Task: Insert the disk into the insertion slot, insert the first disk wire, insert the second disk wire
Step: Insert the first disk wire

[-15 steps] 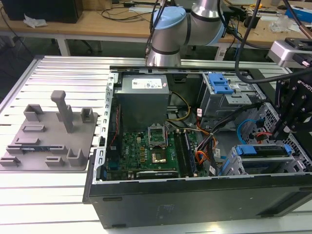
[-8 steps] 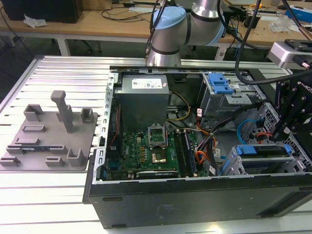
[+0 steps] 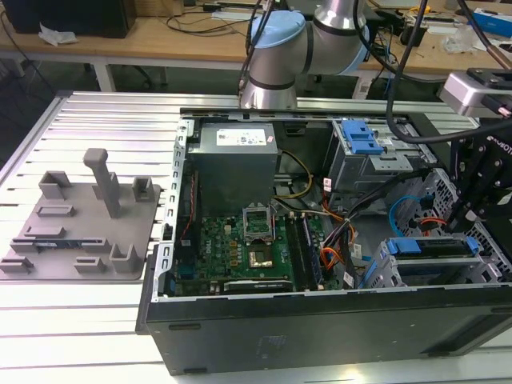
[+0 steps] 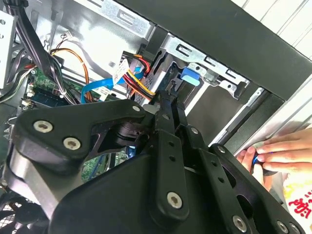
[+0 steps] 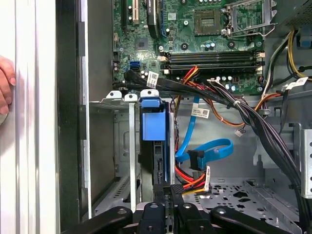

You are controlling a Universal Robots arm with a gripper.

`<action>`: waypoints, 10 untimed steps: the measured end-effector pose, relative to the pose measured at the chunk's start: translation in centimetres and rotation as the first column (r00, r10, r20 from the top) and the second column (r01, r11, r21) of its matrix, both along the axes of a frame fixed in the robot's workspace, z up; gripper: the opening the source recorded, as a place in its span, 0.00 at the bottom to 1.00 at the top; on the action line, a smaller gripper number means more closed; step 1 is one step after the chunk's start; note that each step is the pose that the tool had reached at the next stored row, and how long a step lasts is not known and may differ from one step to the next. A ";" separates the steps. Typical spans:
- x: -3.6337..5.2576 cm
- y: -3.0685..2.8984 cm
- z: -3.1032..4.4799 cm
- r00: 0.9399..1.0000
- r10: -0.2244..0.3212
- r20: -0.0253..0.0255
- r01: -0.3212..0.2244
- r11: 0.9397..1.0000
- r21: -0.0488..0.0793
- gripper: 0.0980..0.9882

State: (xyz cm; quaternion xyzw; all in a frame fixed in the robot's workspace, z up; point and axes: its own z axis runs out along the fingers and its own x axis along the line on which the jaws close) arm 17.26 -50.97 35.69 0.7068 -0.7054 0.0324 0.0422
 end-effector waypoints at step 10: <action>0.00 -0.08 -0.21 1.000 -0.008 0.000 0.008 1.000 -0.003 0.07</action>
